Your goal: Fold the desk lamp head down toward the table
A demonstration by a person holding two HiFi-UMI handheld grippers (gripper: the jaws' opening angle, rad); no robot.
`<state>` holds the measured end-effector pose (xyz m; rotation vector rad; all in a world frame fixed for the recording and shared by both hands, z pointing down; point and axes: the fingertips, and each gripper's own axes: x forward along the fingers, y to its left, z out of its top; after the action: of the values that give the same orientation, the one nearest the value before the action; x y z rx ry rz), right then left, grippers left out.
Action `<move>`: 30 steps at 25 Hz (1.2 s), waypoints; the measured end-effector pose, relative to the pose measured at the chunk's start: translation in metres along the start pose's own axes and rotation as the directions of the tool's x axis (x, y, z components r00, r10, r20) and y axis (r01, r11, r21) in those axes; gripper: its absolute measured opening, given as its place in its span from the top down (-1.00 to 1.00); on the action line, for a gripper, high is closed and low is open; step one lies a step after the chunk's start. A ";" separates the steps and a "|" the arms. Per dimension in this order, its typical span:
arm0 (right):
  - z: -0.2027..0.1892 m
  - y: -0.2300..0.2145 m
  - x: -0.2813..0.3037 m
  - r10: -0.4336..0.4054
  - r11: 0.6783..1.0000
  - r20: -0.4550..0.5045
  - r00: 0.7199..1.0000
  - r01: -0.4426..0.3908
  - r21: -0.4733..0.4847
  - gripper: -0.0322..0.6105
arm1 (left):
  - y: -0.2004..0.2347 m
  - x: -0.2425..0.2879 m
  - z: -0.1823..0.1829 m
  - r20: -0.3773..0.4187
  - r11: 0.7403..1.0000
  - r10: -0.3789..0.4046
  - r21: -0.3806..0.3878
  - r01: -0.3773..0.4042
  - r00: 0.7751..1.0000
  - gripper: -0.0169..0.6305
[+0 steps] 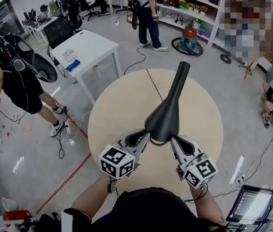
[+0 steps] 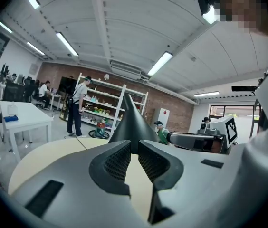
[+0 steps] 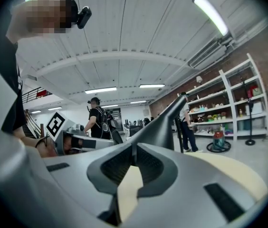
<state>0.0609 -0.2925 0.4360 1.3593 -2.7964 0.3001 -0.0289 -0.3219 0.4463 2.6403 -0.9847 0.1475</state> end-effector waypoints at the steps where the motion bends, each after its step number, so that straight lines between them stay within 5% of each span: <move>1: -0.003 -0.004 0.000 -0.028 1.000 -0.011 1.000 0.028 -0.003 0.80 | 0.001 0.000 -0.001 -0.002 1.000 0.000 -0.002 0.000 1.000 0.85; 6: -0.018 -0.016 0.002 -0.111 0.993 -0.053 0.992 0.109 -0.043 0.80 | 0.003 0.002 -0.007 -0.014 1.000 0.003 -0.011 -0.004 1.000 0.85; 30: -0.042 -0.034 0.012 -0.130 0.990 -0.100 0.986 0.135 0.045 0.80 | 0.016 0.022 -0.032 -0.088 0.998 -0.005 -0.063 -0.001 0.996 0.85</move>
<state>0.0770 -0.3146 0.4844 1.4910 -2.6229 0.4242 -0.0226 -0.3364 0.4855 2.5542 -0.9425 0.2262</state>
